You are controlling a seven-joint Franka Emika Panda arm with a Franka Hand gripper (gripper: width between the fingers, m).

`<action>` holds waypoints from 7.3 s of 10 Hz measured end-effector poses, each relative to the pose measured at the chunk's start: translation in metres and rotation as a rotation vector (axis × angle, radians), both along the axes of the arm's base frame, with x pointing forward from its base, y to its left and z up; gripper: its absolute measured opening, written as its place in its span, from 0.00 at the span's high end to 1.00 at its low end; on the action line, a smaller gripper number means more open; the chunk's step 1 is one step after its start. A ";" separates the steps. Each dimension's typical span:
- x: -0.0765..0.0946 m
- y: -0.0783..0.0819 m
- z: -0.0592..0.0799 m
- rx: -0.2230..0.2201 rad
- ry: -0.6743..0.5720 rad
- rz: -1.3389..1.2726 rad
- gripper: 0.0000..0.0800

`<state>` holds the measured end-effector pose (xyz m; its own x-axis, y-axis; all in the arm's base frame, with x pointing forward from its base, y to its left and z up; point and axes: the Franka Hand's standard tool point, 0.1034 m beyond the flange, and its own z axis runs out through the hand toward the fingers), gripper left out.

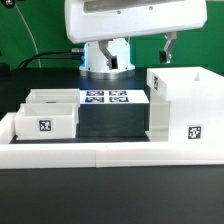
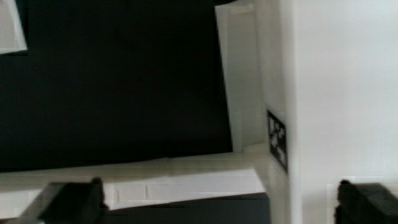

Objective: Assemble drawer

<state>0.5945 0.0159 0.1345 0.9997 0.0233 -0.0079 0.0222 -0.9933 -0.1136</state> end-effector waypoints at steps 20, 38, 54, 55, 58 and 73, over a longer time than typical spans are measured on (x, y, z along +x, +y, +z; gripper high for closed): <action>-0.076 -0.111 -0.071 -0.098 -0.032 0.028 0.19; -0.099 -0.111 -0.128 -0.135 -0.022 0.048 0.89; -0.091 -0.104 -0.108 -0.100 -0.006 0.484 0.95; -0.091 -0.105 -0.111 -0.107 -0.017 0.649 0.95; -0.082 -0.090 -0.110 -0.108 -0.010 0.880 0.95; -0.062 -0.056 -0.107 -0.068 0.000 1.404 0.95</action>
Offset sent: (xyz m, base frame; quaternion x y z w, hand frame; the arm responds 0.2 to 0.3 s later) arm -0.0222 -0.0479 -0.0004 -0.1277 -0.0304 0.0412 0.9905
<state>0.5328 -0.0399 0.0272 0.1440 0.9884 -0.0489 0.9869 -0.1471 -0.0669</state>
